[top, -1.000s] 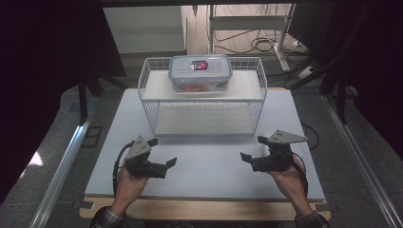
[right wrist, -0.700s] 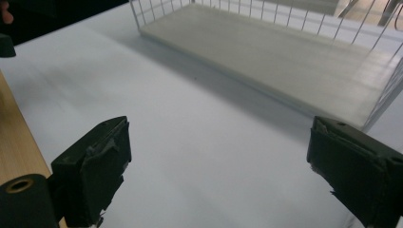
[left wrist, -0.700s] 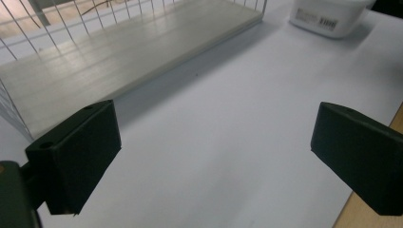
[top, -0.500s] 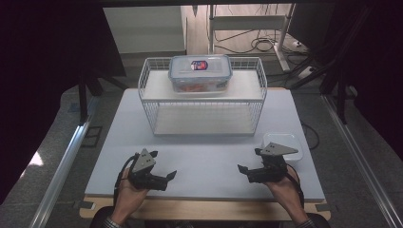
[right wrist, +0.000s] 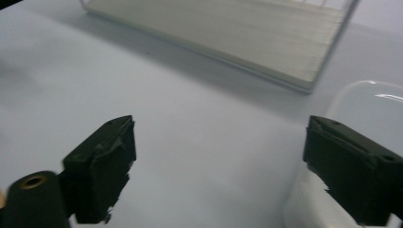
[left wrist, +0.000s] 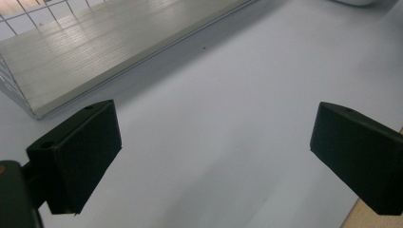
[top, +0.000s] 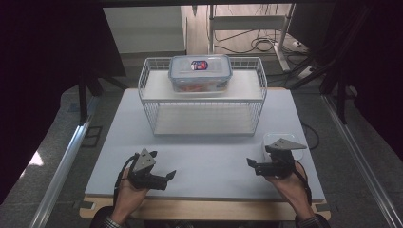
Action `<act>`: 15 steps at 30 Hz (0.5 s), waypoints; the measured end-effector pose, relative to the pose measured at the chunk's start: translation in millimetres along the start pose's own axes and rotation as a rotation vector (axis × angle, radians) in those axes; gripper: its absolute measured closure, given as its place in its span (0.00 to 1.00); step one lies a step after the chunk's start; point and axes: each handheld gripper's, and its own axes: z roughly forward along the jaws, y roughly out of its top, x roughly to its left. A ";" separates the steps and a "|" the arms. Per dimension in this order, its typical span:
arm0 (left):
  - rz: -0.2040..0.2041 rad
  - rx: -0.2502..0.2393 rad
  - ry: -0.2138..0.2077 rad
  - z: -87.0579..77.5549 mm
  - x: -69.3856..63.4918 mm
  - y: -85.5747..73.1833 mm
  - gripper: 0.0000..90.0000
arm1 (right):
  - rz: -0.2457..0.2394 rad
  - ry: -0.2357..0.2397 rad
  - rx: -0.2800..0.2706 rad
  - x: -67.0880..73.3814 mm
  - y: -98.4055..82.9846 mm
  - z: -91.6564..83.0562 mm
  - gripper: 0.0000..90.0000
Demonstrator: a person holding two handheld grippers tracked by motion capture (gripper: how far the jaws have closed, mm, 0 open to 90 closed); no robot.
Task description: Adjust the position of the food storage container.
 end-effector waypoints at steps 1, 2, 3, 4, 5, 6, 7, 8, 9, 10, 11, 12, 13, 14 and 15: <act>0.000 0.001 0.000 0.2 0.1 -0.1 0.03 | 0.008 -0.015 -0.004 -3.6 0.6 -2.5 0.18; -0.002 0.003 0.000 0.5 0.1 -0.2 0.03 | 0.013 -0.025 -0.004 -5.7 0.9 -4.2 0.21; -0.002 0.004 0.000 0.7 0.2 -0.4 0.03 | 0.017 -0.038 -0.008 -8.6 1.3 -6.5 0.24; -0.002 0.005 0.001 0.9 0.3 -0.5 0.03 | 0.025 -0.048 -0.009 -11.7 1.5 -8.6 0.27; -0.003 0.006 0.000 1.0 0.5 -0.5 0.03 | 0.033 -0.057 -0.008 -15.0 1.6 -10.6 0.30; -0.003 0.006 0.001 1.0 0.7 -0.6 0.03 | 0.039 -0.064 -0.006 -18.4 1.6 -12.4 0.33; -0.003 0.006 0.001 1.0 0.9 -0.7 0.03 | 0.045 -0.072 -0.001 -21.6 1.5 -14.2 0.37; -0.004 0.007 0.001 1.0 1.1 -0.7 0.03 | 0.046 -0.079 0.001 -25.2 1.3 -15.8 0.41; -0.005 0.007 0.002 1.0 1.2 -0.8 0.03 | 0.049 -0.081 0.003 -28.7 1.0 -17.7 0.46; -0.006 0.007 0.002 0.9 1.5 -0.8 0.03 | 0.053 -0.087 0.006 -32.0 0.7 -19.5 0.49; -0.008 0.007 0.002 1.0 1.6 -0.9 0.03 | 0.054 -0.096 0.006 -36.0 0.3 -21.5 0.55; -0.009 0.007 0.002 1.2 1.7 -1.0 0.03 | 0.059 -0.102 0.006 -39.2 0.1 -23.5 0.60; -0.011 0.007 0.001 1.3 1.8 -1.1 0.03 | 0.062 -0.111 0.006 -42.4 -0.1 -25.4 0.63; -0.012 0.008 0.001 1.4 1.9 -1.1 0.03 | 0.063 -0.127 0.009 -44.8 -0.1 -26.9 0.67; -0.011 0.008 0.002 1.4 2.1 -1.0 0.03 | 0.063 -0.147 0.008 -47.8 -0.2 -29.0 0.72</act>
